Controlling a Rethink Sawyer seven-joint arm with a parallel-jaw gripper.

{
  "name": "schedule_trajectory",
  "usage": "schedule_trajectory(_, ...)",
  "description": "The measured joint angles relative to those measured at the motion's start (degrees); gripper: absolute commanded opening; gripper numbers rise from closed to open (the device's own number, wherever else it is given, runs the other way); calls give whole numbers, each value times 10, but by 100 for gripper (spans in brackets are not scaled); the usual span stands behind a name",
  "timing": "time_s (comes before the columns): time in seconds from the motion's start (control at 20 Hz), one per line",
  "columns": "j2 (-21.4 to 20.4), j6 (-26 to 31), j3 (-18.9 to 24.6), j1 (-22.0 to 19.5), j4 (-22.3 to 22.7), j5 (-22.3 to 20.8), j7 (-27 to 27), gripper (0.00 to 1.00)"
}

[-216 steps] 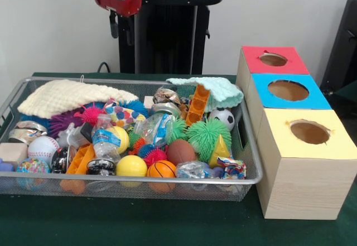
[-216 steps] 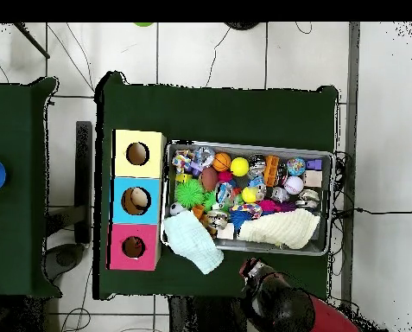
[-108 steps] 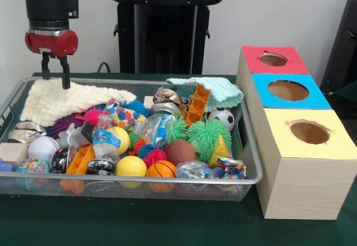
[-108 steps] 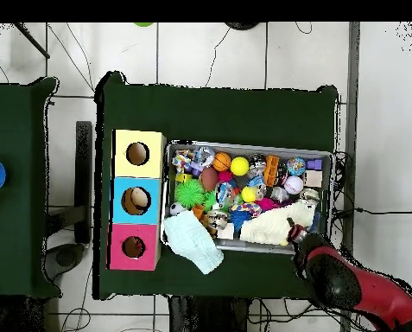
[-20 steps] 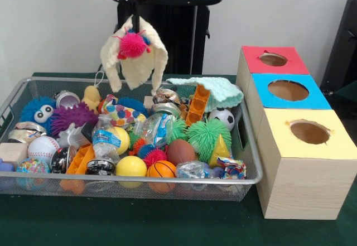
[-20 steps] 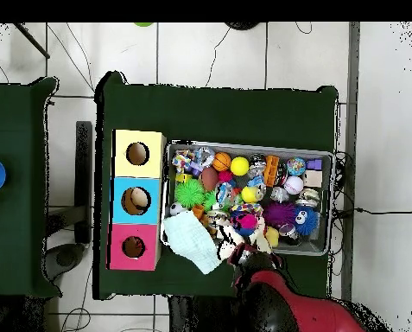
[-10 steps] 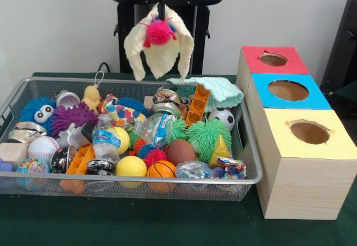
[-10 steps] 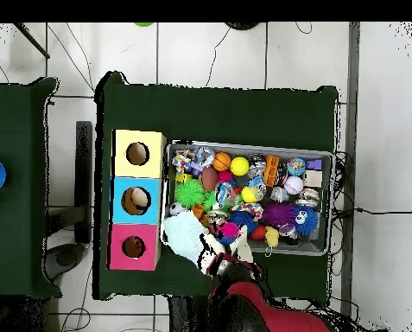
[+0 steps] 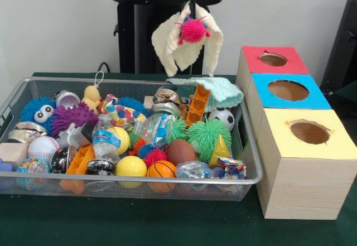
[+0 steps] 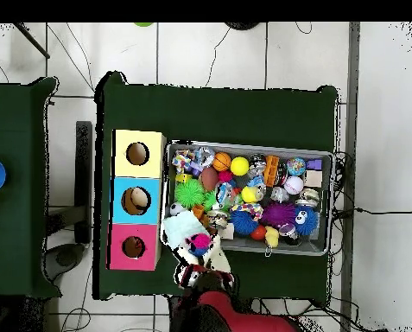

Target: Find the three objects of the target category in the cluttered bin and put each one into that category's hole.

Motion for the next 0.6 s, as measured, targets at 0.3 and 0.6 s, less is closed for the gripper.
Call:
schedule_trajectory(0.3,19,-25,-10,36,-1,0,0,0)
schedule_trajectory(0.6,35,-41,-10,40,-10,1,0,0)
